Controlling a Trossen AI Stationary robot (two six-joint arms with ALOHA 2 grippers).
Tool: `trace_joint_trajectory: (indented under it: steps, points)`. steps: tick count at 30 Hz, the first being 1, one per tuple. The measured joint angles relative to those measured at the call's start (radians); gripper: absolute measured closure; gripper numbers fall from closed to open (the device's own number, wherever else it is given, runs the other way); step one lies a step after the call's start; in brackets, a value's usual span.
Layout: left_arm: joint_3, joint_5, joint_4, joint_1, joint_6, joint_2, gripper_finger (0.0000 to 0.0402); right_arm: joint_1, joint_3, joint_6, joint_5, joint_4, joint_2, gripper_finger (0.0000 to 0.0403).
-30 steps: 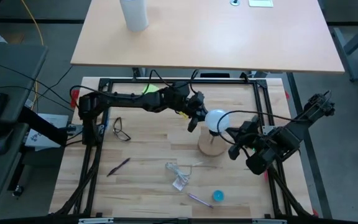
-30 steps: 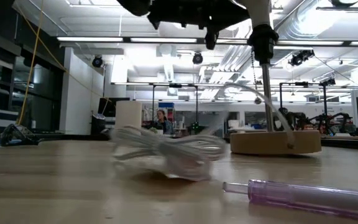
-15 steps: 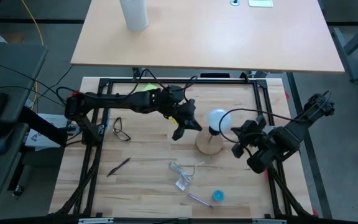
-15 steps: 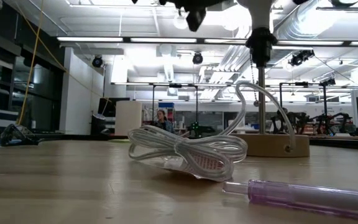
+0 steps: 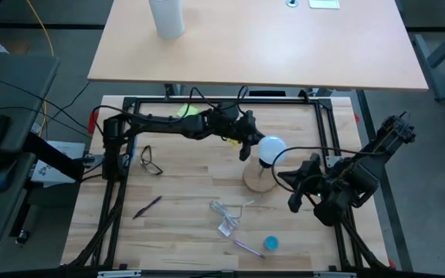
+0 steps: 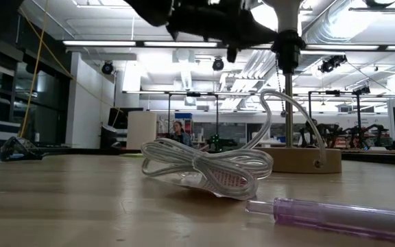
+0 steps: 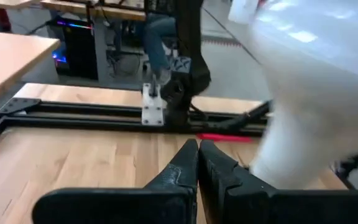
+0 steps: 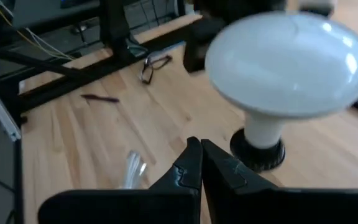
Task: Screw lightbulb
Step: Remove the lightbulb from the lamp
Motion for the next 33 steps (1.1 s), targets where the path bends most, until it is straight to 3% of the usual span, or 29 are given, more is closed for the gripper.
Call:
trace_joint_trajectory:
  steps: [7, 33]
  points:
    - [-0.001, 0.066, -0.013, -0.024, -0.043, 0.047, 0.0402, -0.059, 0.0, -0.076, 0.022, 0.04, -0.001, 0.0403]
    - [-0.001, 0.036, -0.182, -0.048, 0.007, 0.008, 0.0402, -0.065, 0.0, -0.107, -0.016, 0.054, -0.001, 0.0403]
